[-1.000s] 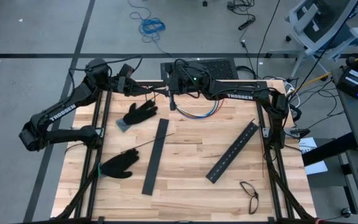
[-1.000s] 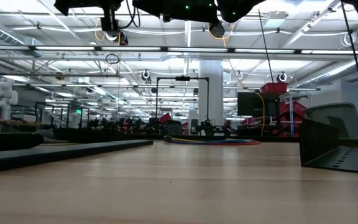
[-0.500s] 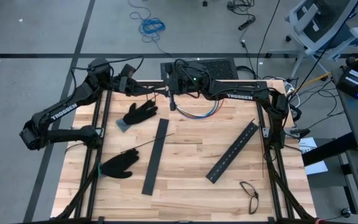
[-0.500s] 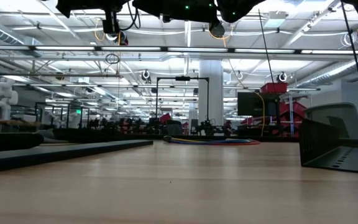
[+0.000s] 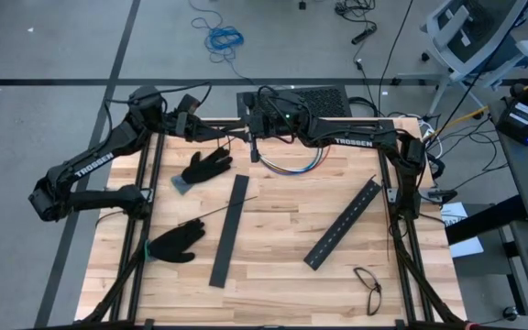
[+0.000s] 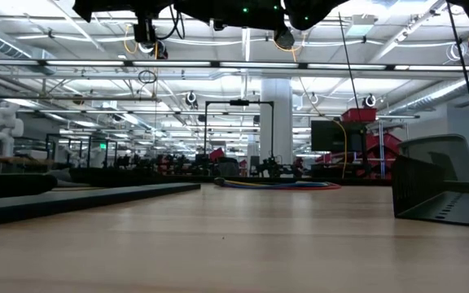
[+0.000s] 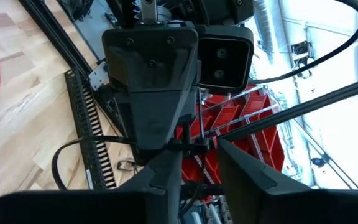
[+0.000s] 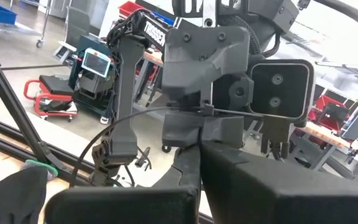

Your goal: Ziptie cables

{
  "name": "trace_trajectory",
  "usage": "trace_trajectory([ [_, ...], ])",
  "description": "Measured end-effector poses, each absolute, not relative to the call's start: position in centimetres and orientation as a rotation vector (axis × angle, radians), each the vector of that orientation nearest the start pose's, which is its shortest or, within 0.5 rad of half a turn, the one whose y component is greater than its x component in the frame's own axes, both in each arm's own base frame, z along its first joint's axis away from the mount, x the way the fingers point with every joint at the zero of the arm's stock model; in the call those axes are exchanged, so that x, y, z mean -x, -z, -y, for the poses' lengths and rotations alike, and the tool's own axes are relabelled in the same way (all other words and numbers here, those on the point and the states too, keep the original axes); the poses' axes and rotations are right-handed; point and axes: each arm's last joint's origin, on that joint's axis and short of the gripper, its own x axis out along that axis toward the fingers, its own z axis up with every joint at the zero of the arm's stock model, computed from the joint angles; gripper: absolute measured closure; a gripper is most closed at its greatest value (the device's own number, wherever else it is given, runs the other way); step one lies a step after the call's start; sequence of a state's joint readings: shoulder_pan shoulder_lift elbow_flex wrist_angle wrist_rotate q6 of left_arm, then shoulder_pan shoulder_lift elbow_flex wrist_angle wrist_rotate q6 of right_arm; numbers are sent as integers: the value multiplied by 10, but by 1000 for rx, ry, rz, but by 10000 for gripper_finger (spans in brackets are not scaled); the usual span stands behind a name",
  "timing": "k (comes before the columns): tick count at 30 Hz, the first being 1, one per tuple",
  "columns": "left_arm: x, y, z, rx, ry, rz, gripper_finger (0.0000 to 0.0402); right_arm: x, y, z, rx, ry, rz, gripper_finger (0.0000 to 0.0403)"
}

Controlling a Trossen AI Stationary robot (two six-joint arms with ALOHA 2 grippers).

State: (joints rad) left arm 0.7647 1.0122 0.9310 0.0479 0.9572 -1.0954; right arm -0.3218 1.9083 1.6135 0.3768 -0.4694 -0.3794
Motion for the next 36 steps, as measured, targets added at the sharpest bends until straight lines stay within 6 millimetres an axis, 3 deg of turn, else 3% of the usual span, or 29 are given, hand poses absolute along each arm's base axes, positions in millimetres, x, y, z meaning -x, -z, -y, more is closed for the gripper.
trace_trajectory([
  [7, -170, -372, -130, 1133, 194, -89, 278, -433, -348, 131, 416, -130, 118, 403],
  [36, -171, -373, -128, 1077, 231, -90, 278, -432, -353, 132, 393, -127, 163, 403],
])
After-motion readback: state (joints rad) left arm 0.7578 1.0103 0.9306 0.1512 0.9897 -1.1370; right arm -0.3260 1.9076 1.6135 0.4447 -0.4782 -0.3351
